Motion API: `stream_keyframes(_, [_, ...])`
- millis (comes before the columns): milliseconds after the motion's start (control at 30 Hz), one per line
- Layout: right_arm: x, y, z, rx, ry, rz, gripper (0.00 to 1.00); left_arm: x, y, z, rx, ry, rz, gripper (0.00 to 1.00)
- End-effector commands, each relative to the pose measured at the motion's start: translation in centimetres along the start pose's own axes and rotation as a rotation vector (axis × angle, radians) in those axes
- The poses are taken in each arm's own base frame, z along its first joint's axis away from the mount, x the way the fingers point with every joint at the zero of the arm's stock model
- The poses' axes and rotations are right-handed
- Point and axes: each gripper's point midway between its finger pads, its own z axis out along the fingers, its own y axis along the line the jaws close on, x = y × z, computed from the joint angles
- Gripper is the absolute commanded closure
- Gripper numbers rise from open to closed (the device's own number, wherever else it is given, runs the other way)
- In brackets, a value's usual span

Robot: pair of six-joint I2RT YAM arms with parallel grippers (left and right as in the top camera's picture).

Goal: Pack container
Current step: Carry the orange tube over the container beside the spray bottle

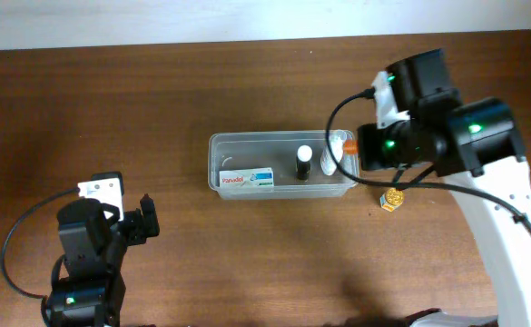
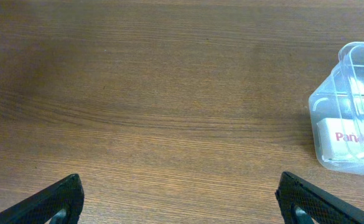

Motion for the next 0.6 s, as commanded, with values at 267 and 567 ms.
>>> stream_keyframes(267, [0.3,0.4,3.8,0.107,0.092,-0.006,0.83,0.0,0.1,0.0,-0.006,0.000,0.020,0.01])
stream_keyframes(567, [1.2,0.8,7.4,0.091,0.162,-0.005,0.83,0.0,0.1,0.0,-0.006,0.000,0.021,0.01])
